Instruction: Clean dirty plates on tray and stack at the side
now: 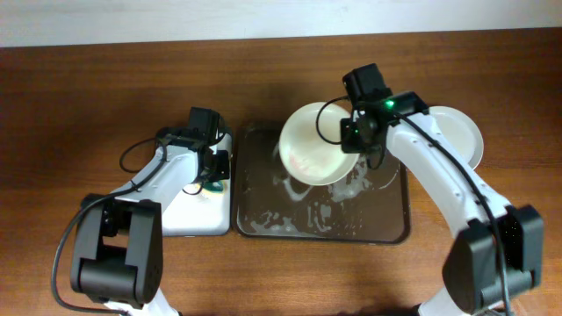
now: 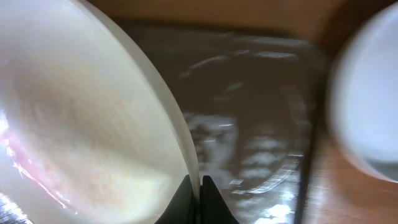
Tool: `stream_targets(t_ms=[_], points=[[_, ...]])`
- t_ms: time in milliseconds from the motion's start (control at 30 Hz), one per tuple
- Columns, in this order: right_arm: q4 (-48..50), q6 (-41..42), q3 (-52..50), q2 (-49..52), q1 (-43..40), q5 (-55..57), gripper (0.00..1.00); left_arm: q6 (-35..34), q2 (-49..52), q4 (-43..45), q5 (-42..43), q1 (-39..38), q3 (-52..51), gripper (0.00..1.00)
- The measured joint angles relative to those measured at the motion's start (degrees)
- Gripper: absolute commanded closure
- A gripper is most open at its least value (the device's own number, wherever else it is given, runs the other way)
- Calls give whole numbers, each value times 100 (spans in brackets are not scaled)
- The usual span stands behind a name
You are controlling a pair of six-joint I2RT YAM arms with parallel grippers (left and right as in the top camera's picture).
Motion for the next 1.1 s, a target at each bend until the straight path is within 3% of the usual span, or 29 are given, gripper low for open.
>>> stream_targets(t_ms=[300, 533, 767, 1100], points=[[-85, -162, 0, -492, 586, 2033, 96, 79, -140, -7, -9, 4, -85, 42], [-107, -210, 0, -592, 1436, 3554, 96, 101, -1268, -258, -9, 4, -63, 1], [-101, -216, 0, -595, 2070, 4645, 96, 122, -1545, -654, -9, 4, -42, 0], [-98, -227, 0, -595, 2371, 5101, 96, 120, -1545, -671, -9, 4, -42, 0]])
